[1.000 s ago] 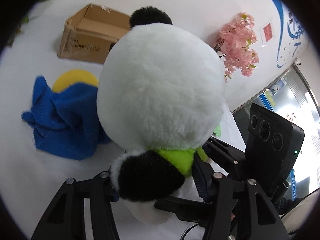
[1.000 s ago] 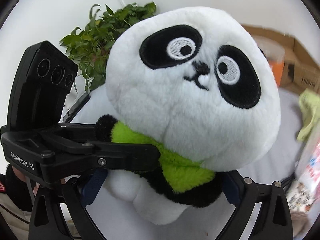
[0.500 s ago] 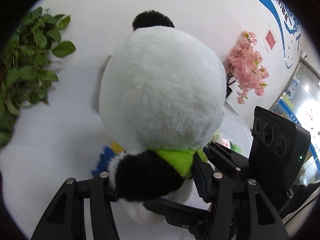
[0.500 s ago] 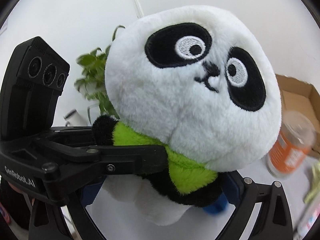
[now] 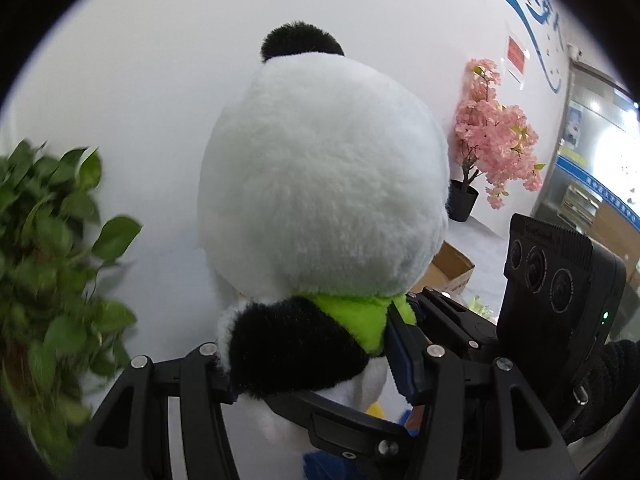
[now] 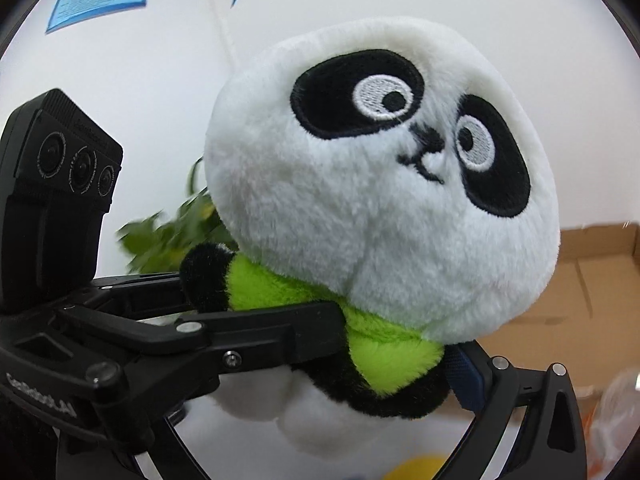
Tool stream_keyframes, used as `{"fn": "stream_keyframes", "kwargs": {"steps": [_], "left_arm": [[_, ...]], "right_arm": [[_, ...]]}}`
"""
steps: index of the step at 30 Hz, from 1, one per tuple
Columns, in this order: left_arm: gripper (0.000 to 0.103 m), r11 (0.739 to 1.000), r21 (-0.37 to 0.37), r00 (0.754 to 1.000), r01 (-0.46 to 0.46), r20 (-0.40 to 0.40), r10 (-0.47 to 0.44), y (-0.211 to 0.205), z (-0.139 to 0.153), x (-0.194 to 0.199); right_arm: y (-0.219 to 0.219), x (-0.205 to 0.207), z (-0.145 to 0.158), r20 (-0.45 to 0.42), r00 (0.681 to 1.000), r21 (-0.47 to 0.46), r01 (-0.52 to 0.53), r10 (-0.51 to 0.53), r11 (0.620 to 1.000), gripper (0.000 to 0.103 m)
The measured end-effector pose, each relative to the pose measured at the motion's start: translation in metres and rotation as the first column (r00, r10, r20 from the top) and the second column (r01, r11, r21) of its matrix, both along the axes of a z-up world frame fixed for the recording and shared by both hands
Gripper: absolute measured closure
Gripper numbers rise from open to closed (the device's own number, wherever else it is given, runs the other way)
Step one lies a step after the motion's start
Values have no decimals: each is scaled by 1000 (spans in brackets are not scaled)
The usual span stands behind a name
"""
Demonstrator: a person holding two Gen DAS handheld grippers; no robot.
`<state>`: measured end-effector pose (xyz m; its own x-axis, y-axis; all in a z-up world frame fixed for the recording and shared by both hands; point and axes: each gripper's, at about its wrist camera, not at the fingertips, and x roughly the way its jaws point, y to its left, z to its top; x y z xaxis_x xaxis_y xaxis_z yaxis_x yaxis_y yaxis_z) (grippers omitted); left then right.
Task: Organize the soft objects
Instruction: 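Carry the panda plush in the right gripper and drop it into the cardboard box, then grasp the blue towel with the right gripper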
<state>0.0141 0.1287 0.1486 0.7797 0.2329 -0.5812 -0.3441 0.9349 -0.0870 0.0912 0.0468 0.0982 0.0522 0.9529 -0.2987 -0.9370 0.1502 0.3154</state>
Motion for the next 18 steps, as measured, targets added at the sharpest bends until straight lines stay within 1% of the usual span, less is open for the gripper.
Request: {"fn": "stream_keyframes", "kwargs": {"steps": [5,8,11,13,14,15,17,18], "left_arm": [[48,996,-5,996,85,4,-85,42,-1,56],[48,991,-40,991,131,19,-130,65,-11,95],[48,979,-99,984,177,43,-174,87,-23,131],[48,964,-165,978,207,52,-201,105,-35,156],[48,957,-197,977,213,54,-206,113,-44,163],[48,947,-243,978,210,47,-205,127,-55,175],[48,921,-345,982,182,28,-184,143,-80,190],[48,906,-395,986,154,7,-165,155,-99,194]], "right_arm": [[1,64,-19,5,995,20,98,-98,995,0],[-4,110,-36,-19,985,3,174,-174,985,0],[-8,149,-55,-23,968,-9,251,-251,968,0],[-12,175,-71,-33,951,-42,306,-307,951,0],[-15,190,-80,-41,939,-64,337,-340,939,0],[-16,201,-89,-51,930,-88,359,-364,929,0],[-16,233,-110,-77,909,-171,392,-409,904,0],[-16,246,-125,-91,895,-238,406,-436,882,0]]}}
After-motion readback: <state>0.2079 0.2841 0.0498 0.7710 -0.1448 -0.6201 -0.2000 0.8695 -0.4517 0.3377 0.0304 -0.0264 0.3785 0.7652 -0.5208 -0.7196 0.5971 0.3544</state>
